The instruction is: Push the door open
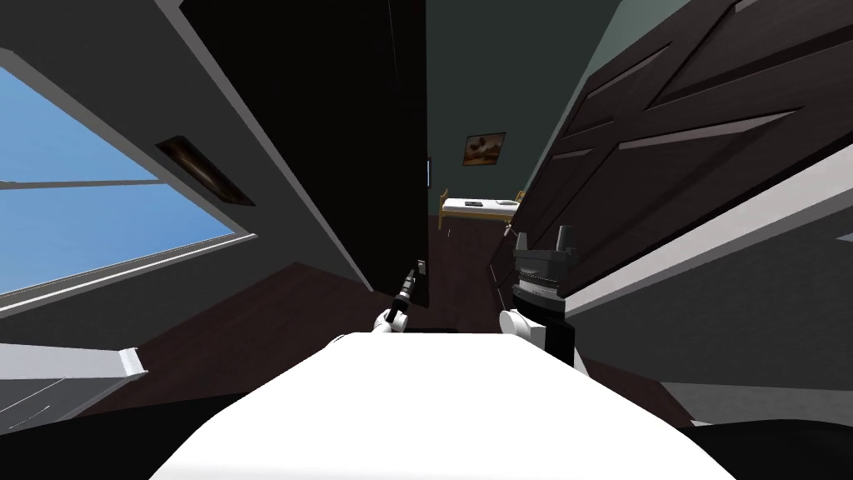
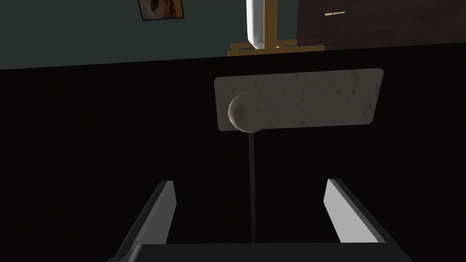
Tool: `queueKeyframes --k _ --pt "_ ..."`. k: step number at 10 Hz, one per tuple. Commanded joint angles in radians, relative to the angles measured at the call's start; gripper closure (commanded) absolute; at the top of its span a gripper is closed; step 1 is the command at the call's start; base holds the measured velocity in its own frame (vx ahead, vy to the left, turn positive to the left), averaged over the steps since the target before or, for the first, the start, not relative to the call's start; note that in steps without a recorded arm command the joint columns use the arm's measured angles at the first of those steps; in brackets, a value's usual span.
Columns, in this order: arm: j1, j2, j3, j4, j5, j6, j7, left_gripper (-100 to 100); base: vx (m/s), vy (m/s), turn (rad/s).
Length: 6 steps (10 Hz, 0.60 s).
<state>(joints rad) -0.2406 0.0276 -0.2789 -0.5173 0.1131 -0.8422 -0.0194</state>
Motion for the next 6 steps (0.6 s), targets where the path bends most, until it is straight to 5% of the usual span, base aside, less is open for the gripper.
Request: queueKeyframes --k 1,4,5,6 --pt "0.004 0.004 0.003 -0.006 0.001 0.001 0.000 -100 0.233 -0.089 -0.029" --pt "0.006 -0.024 0.009 -0.002 0.003 -0.005 -0.002 -100 0.216 -0.052 -0.031" --pt "0.007 -0.017 0.007 -0.006 0.002 0.000 -0.002 -100 0.102 -0.010 0.003" --pt "0.007 -0.017 0.007 -0.006 0.002 0.000 -0.002 100 -0.025 -0.001 0.002"
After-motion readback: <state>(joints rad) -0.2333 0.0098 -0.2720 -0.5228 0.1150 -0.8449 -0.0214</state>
